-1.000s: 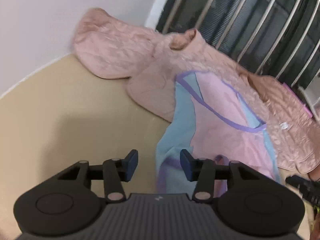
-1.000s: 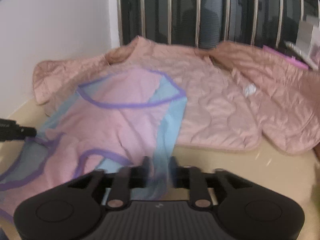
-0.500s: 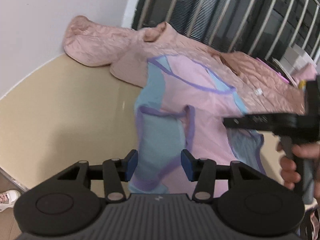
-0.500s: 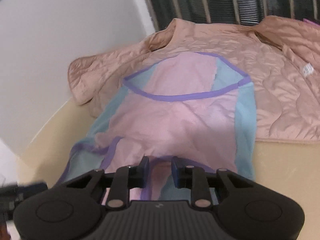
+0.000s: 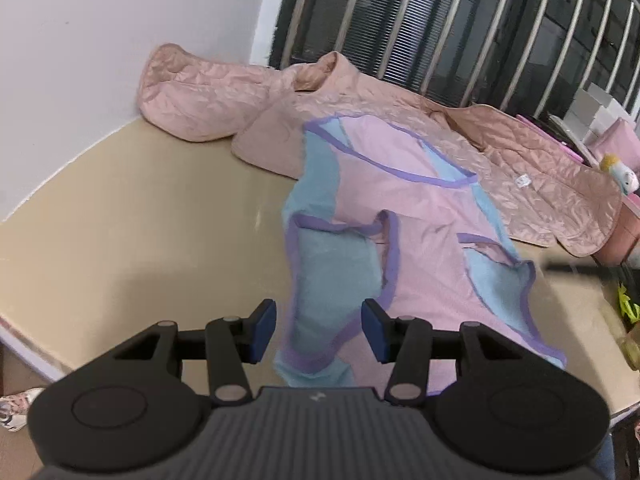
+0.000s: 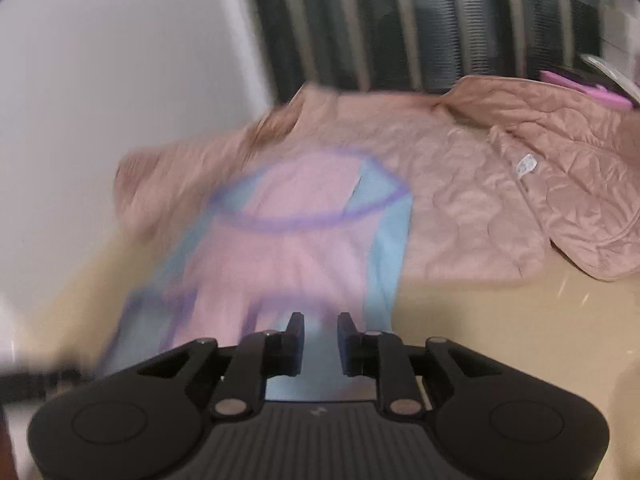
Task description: Fold clothes
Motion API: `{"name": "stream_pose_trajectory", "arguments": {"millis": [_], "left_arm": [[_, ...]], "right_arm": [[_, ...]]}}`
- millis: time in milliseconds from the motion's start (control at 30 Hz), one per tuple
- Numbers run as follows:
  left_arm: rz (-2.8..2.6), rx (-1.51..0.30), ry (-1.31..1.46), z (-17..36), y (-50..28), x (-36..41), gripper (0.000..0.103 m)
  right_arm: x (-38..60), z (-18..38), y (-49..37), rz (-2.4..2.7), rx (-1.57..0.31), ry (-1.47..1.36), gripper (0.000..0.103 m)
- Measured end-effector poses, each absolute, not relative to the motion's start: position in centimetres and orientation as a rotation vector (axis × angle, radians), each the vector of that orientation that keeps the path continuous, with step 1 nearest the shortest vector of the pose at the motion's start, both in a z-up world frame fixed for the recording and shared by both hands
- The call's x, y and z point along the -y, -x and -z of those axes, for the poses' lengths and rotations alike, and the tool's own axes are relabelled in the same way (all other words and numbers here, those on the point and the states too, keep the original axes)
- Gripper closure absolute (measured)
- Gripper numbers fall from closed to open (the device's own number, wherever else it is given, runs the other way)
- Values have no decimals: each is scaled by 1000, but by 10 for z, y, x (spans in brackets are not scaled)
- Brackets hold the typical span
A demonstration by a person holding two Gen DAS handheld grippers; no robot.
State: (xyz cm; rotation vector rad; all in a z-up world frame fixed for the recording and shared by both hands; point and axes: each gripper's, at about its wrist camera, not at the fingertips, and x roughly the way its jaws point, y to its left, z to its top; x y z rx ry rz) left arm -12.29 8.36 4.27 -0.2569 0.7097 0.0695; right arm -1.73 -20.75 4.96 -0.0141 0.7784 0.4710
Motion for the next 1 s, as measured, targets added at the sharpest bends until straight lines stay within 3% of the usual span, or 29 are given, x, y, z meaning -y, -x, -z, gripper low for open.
{"name": "stream_pose_trajectory", "arguments": {"millis": [200, 267, 300, 333, 500, 567, 600, 633, 800, 900, 1000], "left_arm": [[-96, -752, 257, -37, 130, -87, 55], [-87, -766, 252, -33, 130, -85, 75], [-84, -769, 254, -32, 129, -85, 95], [-86, -769, 273, -31, 129, -86, 97], [-105, -764, 373, -28, 131, -92, 94], [-135, -753, 382, -29, 134, -92, 83], [-139, -750, 377, -30, 136, -91, 66], [-144, -746, 371, -32, 137, -91, 59], [-124, -761, 350, -33, 138, -84, 61], [-111, -785, 325, -35, 135, -77, 70], [-132, -786, 258, -33, 133, -71, 99]], "right_arm": [[209, -31, 76, -472, -846, 62, 71], [210, -25, 77, -477, -862, 25, 72], [210, -23, 76, -473, -866, 15, 78], [210, -20, 75, -470, -871, 6, 99], [213, -20, 72, -441, -882, 23, 99], [212, -20, 75, -441, -881, 45, 94], [211, -23, 76, -439, -876, 58, 91], [211, -28, 77, -440, -858, 61, 88], [204, -80, 53, -560, -683, 22, 70], [180, -99, 12, -592, -618, 66, 68], [146, -105, -43, -664, -608, 67, 68]]}}
